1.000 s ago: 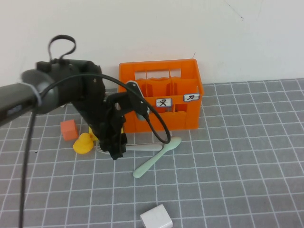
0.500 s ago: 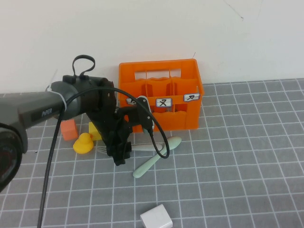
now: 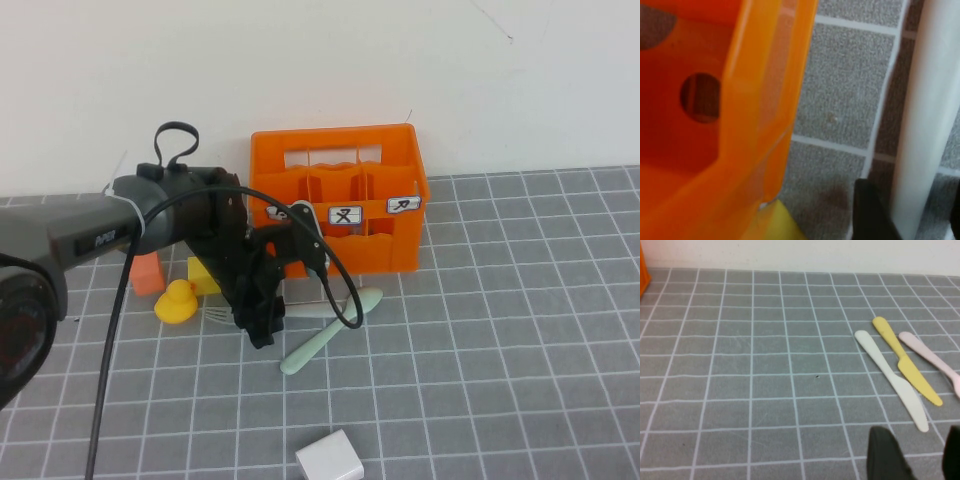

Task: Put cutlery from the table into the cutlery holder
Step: Pick up the fork, then place the fork on the box

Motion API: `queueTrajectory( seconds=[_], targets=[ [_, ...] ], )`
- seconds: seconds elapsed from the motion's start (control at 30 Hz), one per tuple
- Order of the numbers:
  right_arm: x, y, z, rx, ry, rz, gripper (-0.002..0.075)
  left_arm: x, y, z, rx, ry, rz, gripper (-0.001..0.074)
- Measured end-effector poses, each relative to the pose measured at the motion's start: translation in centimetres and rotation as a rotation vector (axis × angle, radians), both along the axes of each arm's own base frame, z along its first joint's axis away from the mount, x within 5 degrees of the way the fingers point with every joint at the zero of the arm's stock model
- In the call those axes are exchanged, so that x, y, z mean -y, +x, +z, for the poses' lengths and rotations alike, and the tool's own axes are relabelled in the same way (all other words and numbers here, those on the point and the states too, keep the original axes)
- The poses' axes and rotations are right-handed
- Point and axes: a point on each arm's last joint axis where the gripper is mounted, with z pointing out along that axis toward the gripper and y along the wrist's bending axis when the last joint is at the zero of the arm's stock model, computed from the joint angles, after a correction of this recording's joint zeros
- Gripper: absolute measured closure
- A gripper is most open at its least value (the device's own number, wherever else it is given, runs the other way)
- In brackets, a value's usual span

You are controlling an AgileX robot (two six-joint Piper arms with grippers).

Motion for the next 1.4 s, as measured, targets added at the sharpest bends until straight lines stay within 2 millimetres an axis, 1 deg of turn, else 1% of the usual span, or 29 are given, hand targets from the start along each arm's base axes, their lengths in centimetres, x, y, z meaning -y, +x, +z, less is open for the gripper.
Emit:
queueTrajectory(
  seconds=[0.07, 0.13, 0.17, 0.2, 0.47, 0.57, 0.63, 0.7, 0.87, 1.0, 1.07, 1.13, 1.2, 1.23, 1.27, 1.33, 1.4],
  targets=[
    [0.0, 0.0, 0.0, 0.000, 0.000, 0.000, 0.0470, 0.0, -0.2, 0.0, -0.023, -0.003, 0.001, 0.0461],
    [0.0, 0.0, 0.0, 0.000, 0.000, 0.000, 0.0470, 0.0, -0.4, -0.1, -0.052, -0.001, -0.002, 0.0547],
    [0.0, 0.0, 0.0, 0.000, 0.000, 0.000, 0.0470, 0.0, -0.6, -0.1, -0.076, 0.001, -0.005, 0.0606],
    [0.0, 0.0, 0.0, 0.000, 0.000, 0.000, 0.0470, 0.0, -0.8, -0.1, -0.099, 0.006, -0.013, 0.0632],
    [0.0, 0.0, 0.0, 0.000, 0.000, 0.000, 0.0470, -0.1, -2.1, -0.1, -0.237, 0.054, -0.036, 0.0630],
    [0.0, 0.0, 0.0, 0.000, 0.000, 0.000, 0.0470, -0.1, -2.6, 0.4, -0.252, 0.072, -0.021, 0.0630],
    [0.0, 0.0, 0.0, 0.000, 0.000, 0.000, 0.0470, 0.0, -2.8, 1.2, -0.242, 0.070, -0.014, 0.0630],
    [0.0, 0.0, 0.0, 0.000, 0.000, 0.000, 0.0470, 0.0, -2.8, 2.9, -0.192, 0.046, 0.024, 0.0631],
    [0.0, 0.0, 0.0, 0.000, 0.000, 0.000, 0.0470, -0.1, -2.8, 8.6, -0.008, -0.080, 0.185, 0.0631],
    [0.0, 0.0, 0.0, 0.000, 0.000, 0.000, 0.0470, -0.4, -3.0, 13.3, 0.147, -0.227, 0.328, 0.0631],
    [0.0, 0.0, 0.0, 0.000, 0.000, 0.000, 0.0470, -0.7, -3.0, 14.9, 0.197, -0.304, 0.391, 0.0631],
    [0.0, 0.0, 0.0, 0.000, 0.000, 0.000, 0.0470, -1.0, -2.8, 16.7, 0.270, -0.430, 0.471, 0.0631],
    [0.0, 0.0, 0.0, 0.000, 0.000, 0.000, 0.0470, -1.2, -2.7, 18.0, 0.349, -0.567, 0.544, 0.0631],
    [0.0, 0.0, 0.0, 0.000, 0.000, 0.000, 0.0470, -1.3, -2.8, 18.3, 0.373, -0.612, 0.571, 0.0631],
    [0.0, 0.0, 0.0, 0.000, 0.000, 0.000, 0.0470, -1.5, -2.7, 18.8, 0.431, -0.693, 0.620, 0.0631],
    [0.0, 0.0, 0.0, 0.000, 0.000, 0.000, 0.0470, -2.0, -2.5, 19.1, 0.507, -0.830, 0.734, 0.0631],
    [0.0, 0.0, 0.0, 0.000, 0.000, 0.000, 0.0470, -2.6, -2.2, 18.8, 0.541, -0.933, 0.856, 0.0631]
  ],
)
